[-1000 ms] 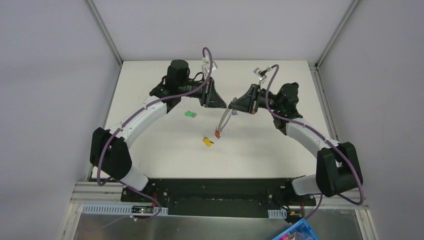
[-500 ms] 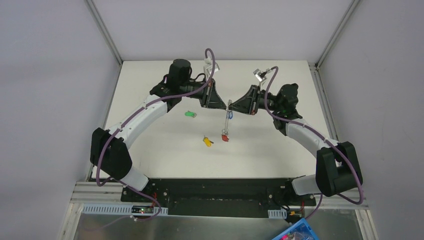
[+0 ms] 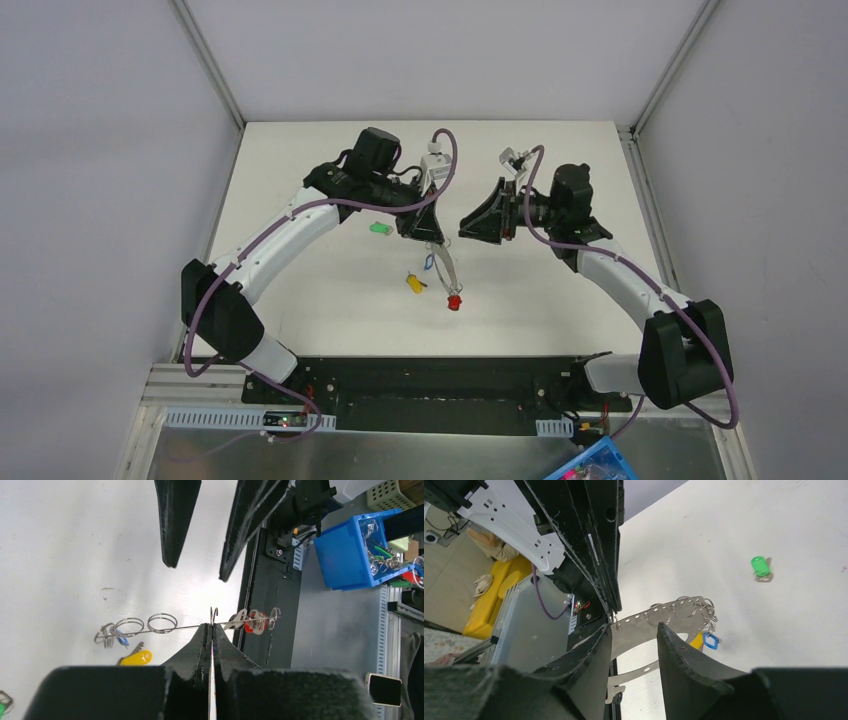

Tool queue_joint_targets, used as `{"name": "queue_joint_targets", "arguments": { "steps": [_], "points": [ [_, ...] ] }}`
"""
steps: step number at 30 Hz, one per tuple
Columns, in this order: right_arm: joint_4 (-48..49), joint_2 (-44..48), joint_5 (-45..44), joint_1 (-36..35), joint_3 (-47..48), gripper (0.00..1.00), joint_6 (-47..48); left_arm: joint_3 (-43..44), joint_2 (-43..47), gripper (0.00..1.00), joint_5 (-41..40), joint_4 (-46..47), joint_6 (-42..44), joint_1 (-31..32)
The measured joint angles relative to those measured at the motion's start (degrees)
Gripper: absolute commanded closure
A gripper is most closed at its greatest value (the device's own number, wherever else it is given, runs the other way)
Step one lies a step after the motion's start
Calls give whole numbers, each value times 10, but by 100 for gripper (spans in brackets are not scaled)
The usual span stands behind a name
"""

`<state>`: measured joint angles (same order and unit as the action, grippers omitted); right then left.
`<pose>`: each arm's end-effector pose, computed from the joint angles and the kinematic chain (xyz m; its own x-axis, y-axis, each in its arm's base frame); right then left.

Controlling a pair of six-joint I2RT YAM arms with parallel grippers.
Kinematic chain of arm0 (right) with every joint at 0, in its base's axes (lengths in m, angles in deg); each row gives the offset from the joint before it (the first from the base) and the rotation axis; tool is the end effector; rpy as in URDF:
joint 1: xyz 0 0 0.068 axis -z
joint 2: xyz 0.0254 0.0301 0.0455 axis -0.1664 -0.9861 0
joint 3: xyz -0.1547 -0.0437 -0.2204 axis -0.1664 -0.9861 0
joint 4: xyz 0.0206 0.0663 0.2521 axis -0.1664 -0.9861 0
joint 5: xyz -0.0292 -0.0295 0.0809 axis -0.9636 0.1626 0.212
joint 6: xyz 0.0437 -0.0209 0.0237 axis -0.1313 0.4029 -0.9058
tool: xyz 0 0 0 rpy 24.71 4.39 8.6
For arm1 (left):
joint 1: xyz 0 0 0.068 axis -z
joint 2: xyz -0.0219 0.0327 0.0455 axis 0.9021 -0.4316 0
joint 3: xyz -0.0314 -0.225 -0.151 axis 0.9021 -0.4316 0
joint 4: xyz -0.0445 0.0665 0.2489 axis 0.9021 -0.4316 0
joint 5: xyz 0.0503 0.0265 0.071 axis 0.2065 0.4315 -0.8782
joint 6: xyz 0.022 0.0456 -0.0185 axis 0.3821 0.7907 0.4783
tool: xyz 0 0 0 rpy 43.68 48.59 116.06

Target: Put the keys on the keyring

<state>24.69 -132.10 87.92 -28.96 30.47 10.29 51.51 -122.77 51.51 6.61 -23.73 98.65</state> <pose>0.2604 0.1260 0.3104 -0.1481 0.0181 -0.9888 -0.9855 0.0810 0.1490 0.2627 -0.2125 0.3621 -0.3686 0.3486 -0.8618 0.9292 0.1111 -0.3526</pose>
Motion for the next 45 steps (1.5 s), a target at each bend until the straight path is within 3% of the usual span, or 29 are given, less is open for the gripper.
{"name": "queue_joint_targets", "arguments": {
  "steps": [5,15,20,28,36,45],
  "points": [
    [-63,0,6,-28,6,59,61,3,0,100,-12,-11,8,7],
    [-91,-1,10,-39,6,66,95,4,-1,100,-14,2,-16,7],
    [-104,-1,-1,-37,9,62,103,4,-1,100,-31,3,-18,7],
    [-206,6,-85,-22,49,58,167,4,16,100,-119,-36,27,5],
    [-288,12,-175,-38,49,56,227,-5,105,100,-180,-89,62,-61],
    [-291,-78,-301,-152,59,58,234,-64,220,100,-224,-143,101,-158]
  ]
}}
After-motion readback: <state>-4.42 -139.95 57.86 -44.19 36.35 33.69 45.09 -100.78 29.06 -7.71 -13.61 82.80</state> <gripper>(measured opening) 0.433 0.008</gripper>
